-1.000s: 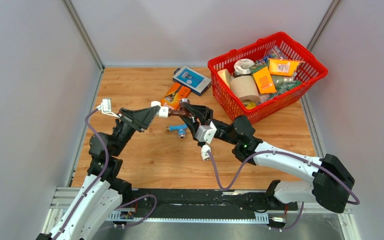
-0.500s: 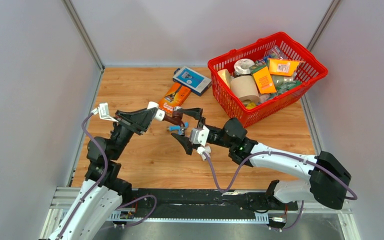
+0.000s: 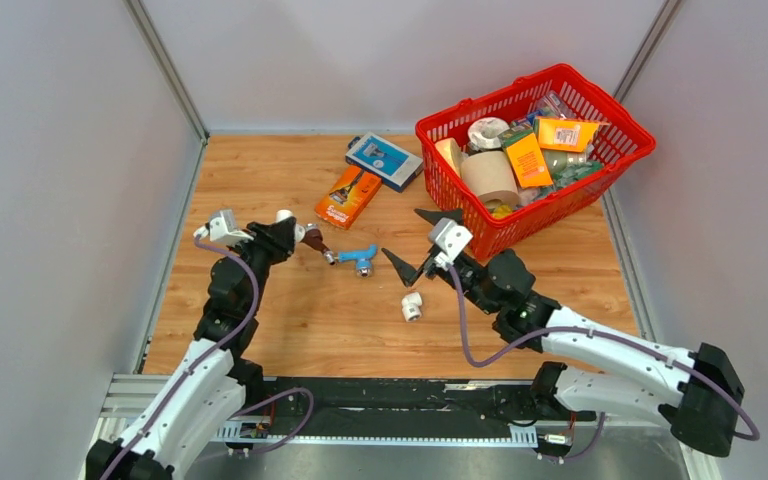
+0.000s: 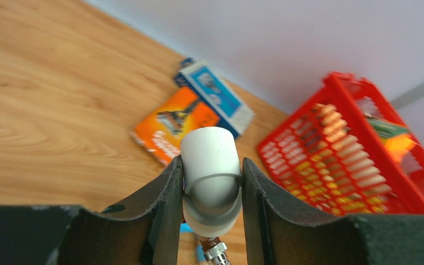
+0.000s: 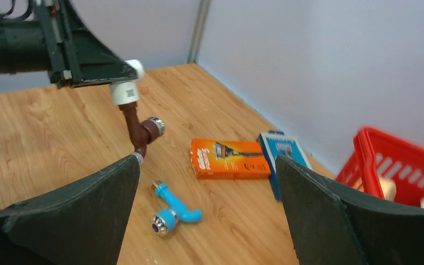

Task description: Install the water faucets

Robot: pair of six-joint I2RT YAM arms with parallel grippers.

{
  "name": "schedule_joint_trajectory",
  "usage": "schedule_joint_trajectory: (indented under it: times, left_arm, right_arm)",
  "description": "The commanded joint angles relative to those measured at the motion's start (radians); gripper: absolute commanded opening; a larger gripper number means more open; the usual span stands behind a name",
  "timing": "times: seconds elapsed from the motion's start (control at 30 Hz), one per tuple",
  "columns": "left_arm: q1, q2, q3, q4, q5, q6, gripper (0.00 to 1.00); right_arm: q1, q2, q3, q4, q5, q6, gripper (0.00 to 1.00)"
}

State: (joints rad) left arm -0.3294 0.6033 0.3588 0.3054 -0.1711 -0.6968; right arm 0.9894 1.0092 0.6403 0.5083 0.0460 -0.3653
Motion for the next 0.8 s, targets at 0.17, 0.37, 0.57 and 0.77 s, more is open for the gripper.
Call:
schedule_joint_trajectory:
  times: [0.17,0.37,0.57,0.77]
  left_arm:
    - [0.246,0.39,-0.061,0.527,-0.127,-0.128,0.0]
    - [0.374,0.743,-0.047,0.88,-0.041,-0.184,0.0]
    - [0.431,0.891,-0.127,1.043,-0.008,-0.21,0.19]
    - [0.432,0.62,-0.109,0.593,-0.033,-0.06,0.61]
  right_arm:
    - [-0.011,-0.219,-0.062,-0.275,0.469,0.41,1.0]
    - [-0.017,-0.426,-0.12,-0.37,0.593,0.431,1.0]
    - [-0.018,-0.605,-0.113,-0.505,0.728,0.465,1.0]
    - [-0.018,-0.761,-0.131,-0.583,0.84,0.502,1.0]
